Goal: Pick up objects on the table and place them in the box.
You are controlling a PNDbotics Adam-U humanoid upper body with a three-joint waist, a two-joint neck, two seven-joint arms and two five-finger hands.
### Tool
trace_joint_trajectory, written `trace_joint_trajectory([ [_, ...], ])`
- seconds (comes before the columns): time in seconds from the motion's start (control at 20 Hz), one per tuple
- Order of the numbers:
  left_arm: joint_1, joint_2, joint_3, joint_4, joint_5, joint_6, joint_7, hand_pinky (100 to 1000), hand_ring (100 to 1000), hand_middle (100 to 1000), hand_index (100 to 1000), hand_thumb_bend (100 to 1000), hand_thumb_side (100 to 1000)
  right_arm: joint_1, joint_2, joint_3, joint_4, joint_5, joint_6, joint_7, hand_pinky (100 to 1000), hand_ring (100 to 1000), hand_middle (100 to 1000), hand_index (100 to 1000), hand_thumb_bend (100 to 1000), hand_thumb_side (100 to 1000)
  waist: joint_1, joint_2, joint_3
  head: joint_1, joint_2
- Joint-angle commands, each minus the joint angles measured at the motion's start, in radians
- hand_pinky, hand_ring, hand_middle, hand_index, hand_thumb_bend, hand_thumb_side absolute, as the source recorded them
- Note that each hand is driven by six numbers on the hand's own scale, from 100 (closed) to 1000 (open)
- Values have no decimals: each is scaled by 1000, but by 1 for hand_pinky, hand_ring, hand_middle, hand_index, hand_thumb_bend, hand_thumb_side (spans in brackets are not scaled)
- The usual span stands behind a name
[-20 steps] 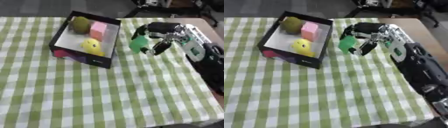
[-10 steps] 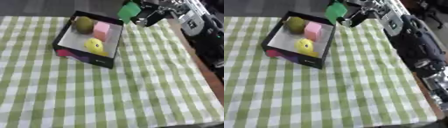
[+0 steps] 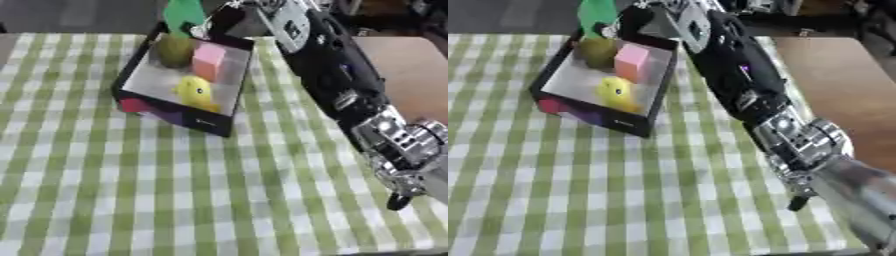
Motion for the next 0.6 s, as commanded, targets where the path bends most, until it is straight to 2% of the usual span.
trace_joint_trajectory([
  [0.05,-10,4,-1,-10,2,-1,-3,647,607,625,917,116,1000,-32,0,-8,71,51,-24,-19,936,899,955,1000,388,527,9,-19,-4,-2,-2],
  [0.25,-7,4,1,-11,0,0,-2,647,607,625,917,116,1000,-41,3,-24,145,112,-64,-77,927,885,942,994,372,506,7,-22,-10,0,-2],
  [0.45,-2,8,4,-11,0,1,1,647,607,625,917,117,1000,-26,-9,-52,131,164,-102,-143,911,848,899,975,307,428,4,-23,-24,9,-2],
  [0.6,2,11,7,-10,-2,2,4,647,607,624,916,118,1000,4,-39,-49,108,140,-129,-193,898,809,865,963,249,379,-1,-23,-40,19,-2],
])
